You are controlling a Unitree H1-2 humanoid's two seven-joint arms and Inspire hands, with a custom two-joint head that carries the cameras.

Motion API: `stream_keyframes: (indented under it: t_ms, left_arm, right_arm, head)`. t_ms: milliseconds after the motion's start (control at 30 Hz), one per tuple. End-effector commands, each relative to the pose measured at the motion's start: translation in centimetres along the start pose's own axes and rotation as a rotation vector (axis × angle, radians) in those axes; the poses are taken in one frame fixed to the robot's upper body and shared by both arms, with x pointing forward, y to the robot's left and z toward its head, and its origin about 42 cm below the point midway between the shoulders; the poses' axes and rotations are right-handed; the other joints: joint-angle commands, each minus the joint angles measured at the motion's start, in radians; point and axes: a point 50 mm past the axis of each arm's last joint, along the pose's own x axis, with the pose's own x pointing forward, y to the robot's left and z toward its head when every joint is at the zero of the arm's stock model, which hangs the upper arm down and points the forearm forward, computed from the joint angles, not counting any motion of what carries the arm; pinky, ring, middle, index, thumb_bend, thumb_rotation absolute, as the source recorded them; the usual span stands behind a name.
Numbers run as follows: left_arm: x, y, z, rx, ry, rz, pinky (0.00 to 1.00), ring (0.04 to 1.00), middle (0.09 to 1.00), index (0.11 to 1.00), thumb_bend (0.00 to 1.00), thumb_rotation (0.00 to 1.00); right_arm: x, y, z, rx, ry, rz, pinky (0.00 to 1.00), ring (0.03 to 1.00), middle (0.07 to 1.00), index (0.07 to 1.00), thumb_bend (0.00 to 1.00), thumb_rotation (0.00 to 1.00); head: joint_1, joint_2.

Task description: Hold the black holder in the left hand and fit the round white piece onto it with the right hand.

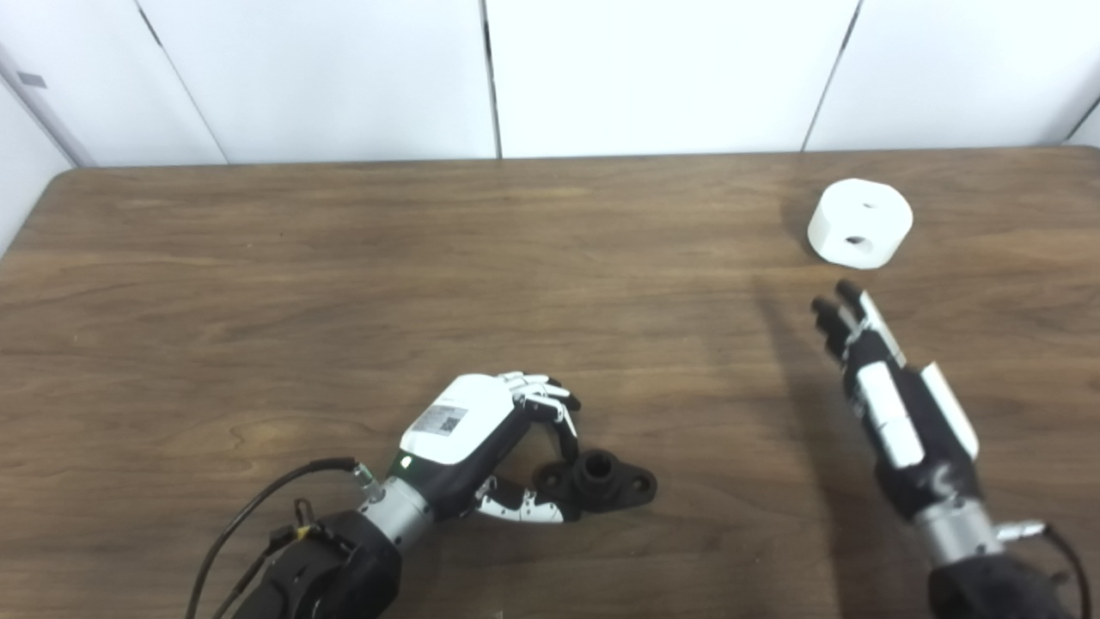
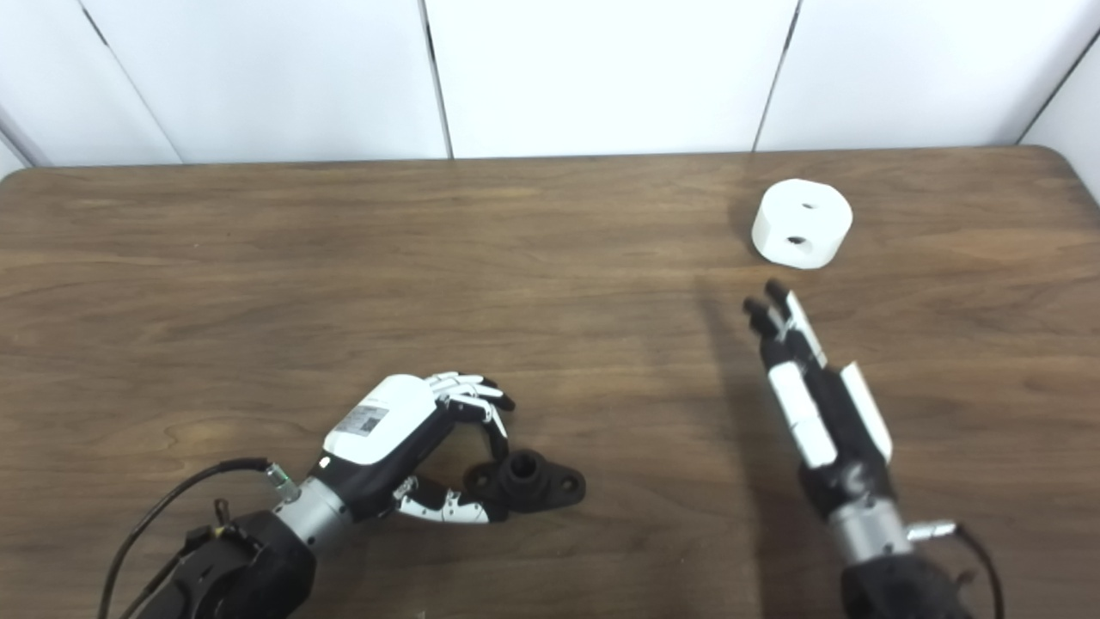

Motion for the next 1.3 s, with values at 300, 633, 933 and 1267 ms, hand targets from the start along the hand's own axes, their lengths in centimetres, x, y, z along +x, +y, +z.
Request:
stream_keyframes:
  t_ms: [300, 633, 933, 1267]
  left_arm:
    - [-1.1, -2.3, -1.6, 0.000, 0.092, -0.126, 0.86, 0.868, 0.802, 0.487, 0.52, 0.05]
    - [-1.0, -2.9, -2.2, 0.007, 0.103, -0.128, 0.86, 0.869, 0.797, 0.487, 0.52, 0.05]
    - [-1.3, -3.0, -3.0, 0.007, 0.112, -0.142, 0.85, 0.865, 0.800, 0.488, 0.52, 0.05]
    - [-2.2, -2.6, -3.8, 0.007, 0.108, -0.143, 0.84, 0.856, 0.793, 0.487, 0.52, 0.04]
  right_arm:
    - [2.6, -5.4, 4.8, -0.222, -0.114, -0.076, 1.00, 0.972, 0.938, 0.945, 0.60, 0.80]
    - [4.8, -7.0, 7.0, -0.467, -0.153, -0.125, 0.90, 0.942, 0.939, 0.934, 0.66, 0.52]
    - [8.9, -7.1, 8.6, -0.724, -0.084, -0.132, 0.93, 0.973, 0.964, 0.953, 0.81, 0.48]
    - [14.1, -7.3, 9.6, -0.878, -0.020, -0.088, 0.89, 1.000, 1.000, 0.960, 0.87, 0.38]
  head:
    - [-0.002, -0.022]
    - [-0.031, -0.066]
    - [-0.066, -0.110]
    - [-0.141, -0.155]
